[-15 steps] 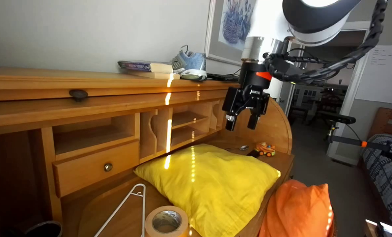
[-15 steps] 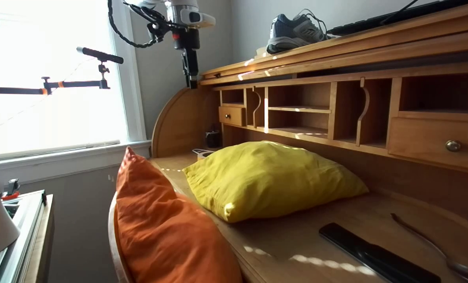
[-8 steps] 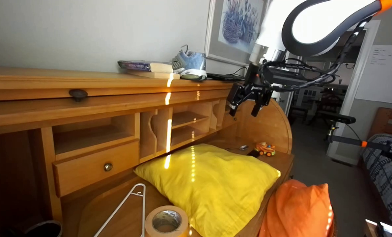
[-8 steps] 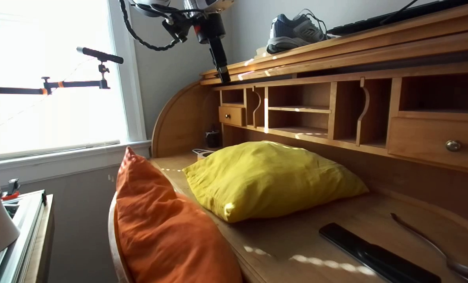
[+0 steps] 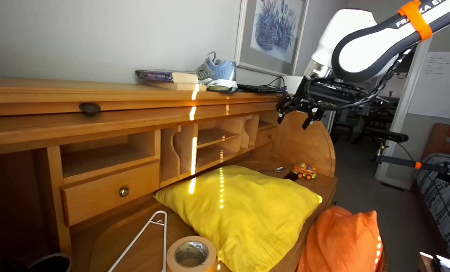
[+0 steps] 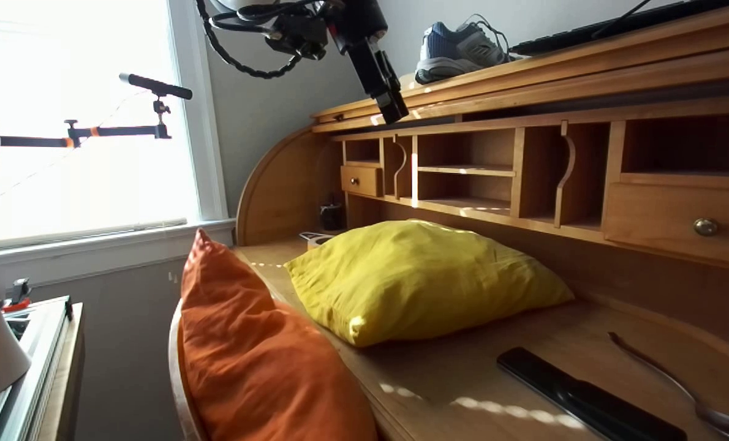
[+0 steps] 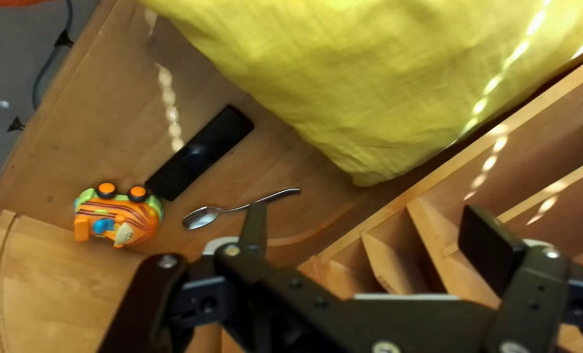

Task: Put the remote on the pillow upside down

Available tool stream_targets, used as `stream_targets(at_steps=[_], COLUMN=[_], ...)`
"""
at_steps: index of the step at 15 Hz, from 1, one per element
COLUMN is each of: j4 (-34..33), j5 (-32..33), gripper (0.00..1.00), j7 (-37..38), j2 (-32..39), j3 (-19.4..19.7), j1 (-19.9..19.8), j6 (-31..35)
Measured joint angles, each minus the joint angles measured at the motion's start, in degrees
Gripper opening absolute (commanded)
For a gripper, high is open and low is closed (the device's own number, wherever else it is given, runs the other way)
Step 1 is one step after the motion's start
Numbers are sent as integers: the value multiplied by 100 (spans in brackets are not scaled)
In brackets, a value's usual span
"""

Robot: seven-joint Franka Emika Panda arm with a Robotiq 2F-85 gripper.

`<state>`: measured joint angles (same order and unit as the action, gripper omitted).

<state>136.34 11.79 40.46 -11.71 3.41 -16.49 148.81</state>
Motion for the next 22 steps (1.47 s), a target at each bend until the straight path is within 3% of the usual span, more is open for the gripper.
stream_targets(at_steps=[7,22], j4=[95,15], j5=[429,426], gripper=[100,100], j7=[272,248], j2=[241,501], j3=[469,685], j1=[-564,-572], j6=[302,303])
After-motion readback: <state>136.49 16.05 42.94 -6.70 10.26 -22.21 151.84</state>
